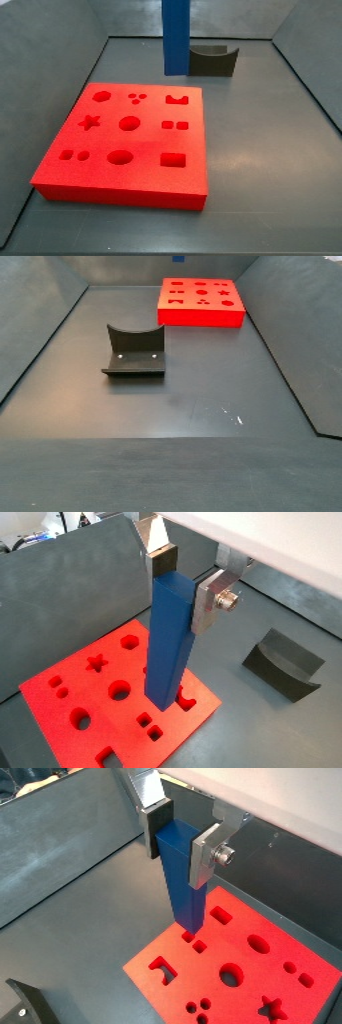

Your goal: Insert the rectangle object.

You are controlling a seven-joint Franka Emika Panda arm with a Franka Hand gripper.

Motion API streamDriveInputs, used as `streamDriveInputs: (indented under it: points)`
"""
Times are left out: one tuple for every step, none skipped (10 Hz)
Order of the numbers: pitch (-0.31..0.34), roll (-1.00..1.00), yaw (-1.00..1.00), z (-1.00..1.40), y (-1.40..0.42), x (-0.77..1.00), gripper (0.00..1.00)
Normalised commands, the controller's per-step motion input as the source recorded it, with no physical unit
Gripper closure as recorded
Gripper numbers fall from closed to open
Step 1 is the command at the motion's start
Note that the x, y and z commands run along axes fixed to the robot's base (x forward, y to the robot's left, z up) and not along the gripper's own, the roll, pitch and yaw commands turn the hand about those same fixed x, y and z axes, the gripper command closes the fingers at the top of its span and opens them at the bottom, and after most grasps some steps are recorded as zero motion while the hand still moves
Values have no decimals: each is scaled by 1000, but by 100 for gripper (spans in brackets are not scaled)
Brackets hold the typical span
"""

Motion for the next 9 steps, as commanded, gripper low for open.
streamDriveInputs:
  points:
    - [-54, 0, 54, -180, -357, 0, 100]
    - [-29, 54, 89, -146, -560, 69, 100]
    - [0, 120, 83, -54, -654, 154, 100]
    - [0, 131, 77, -20, -663, 183, 100]
    - [0, 151, 66, 0, -651, 166, 100]
    - [0, 161, 46, 0, -569, 154, 100]
    - [37, 307, 34, 0, -471, 126, 100]
    - [83, 500, 23, -26, -334, 69, 100]
    - [103, 500, 17, 0, -289, 60, 100]
